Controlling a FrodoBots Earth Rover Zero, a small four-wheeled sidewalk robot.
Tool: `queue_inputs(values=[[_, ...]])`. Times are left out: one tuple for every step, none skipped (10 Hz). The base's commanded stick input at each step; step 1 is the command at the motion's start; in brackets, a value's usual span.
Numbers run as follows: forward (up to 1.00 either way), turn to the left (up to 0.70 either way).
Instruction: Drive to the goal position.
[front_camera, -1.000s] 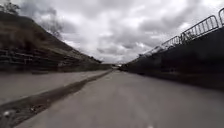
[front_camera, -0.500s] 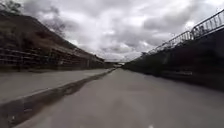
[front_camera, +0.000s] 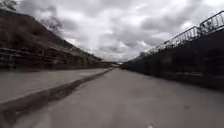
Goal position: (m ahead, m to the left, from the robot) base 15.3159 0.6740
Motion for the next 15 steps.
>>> queue_inputs(values=[[1.00,0.00],[1.00,0.00],[1.00,0.00],[1.00,0.00],[1.00,0.00],[1.00,0.00],[1.00,0.00],[1.00,0.00],[1.00,0.00],[1.00,0.00],[1.00,0.00],[1.00,0.00],[1.00,0.00],[1.00,0.00],[1.00,-0.40]])
